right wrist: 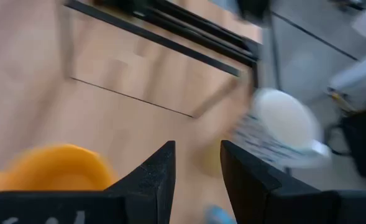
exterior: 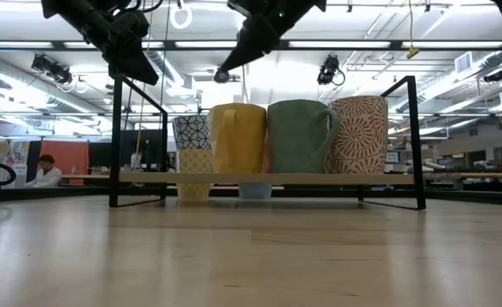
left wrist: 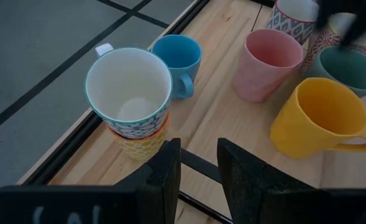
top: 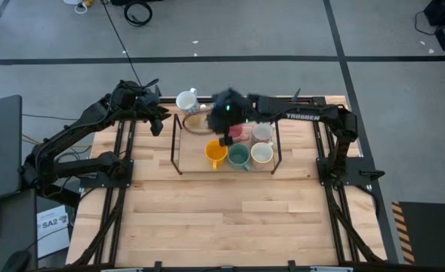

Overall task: Place coffee mugs
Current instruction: Put the blue mug on the shelf

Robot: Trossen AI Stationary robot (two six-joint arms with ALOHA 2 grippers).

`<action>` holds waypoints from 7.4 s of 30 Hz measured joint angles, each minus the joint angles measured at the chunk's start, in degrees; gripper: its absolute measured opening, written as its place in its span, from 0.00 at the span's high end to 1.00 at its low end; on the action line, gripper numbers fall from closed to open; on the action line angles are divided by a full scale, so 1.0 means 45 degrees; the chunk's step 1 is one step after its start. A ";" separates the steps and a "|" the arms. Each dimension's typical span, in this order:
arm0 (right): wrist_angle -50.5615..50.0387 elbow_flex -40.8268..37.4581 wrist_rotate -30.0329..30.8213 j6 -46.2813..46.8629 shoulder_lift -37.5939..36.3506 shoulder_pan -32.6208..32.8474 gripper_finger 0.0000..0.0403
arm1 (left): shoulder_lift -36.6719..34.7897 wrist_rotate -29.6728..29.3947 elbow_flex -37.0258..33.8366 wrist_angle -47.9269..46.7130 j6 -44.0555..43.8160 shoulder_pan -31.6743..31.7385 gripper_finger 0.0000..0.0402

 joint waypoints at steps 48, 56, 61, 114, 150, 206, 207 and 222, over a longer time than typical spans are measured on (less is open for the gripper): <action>0.3964 -0.2644 -0.2912 0.5114 0.0121 -0.5971 0.67 | 0.0000 -0.0043 0.0000 -0.0003 0.0024 0.0005 0.72; 0.3725 -0.2403 -0.2571 0.5143 0.0259 -0.5934 0.67 | 0.0000 -0.0040 0.0000 0.0001 0.0015 0.0003 0.72; 0.3570 -0.2412 -0.2506 0.5138 0.0890 -0.5827 0.67 | 0.0000 -0.0039 0.0000 0.0016 0.0005 0.0000 0.72; 0.2789 -0.3082 -0.1926 0.5226 0.2186 -0.5603 0.78 | 0.0005 -0.0282 0.0000 0.0001 0.0032 -0.0053 0.72; 0.2332 -0.0832 -0.3556 0.5318 0.2220 -0.4873 0.93 | 0.0005 -0.0282 0.0000 0.0001 0.0034 -0.0056 0.72; 0.0516 0.0102 -0.2827 0.4937 0.2166 -0.3841 0.93 | 0.0001 -0.0278 -0.0005 -0.0003 0.0029 -0.0054 0.72; 0.0502 0.0159 -0.2894 0.4940 0.2166 -0.3766 0.93 | 0.0005 -0.0282 -0.0005 -0.0003 0.0029 -0.0053 0.72; -0.0674 0.0148 -0.2912 0.4357 0.2173 -0.3004 0.93 | 0.0005 -0.0280 -0.0005 -0.0003 0.0029 -0.0054 0.72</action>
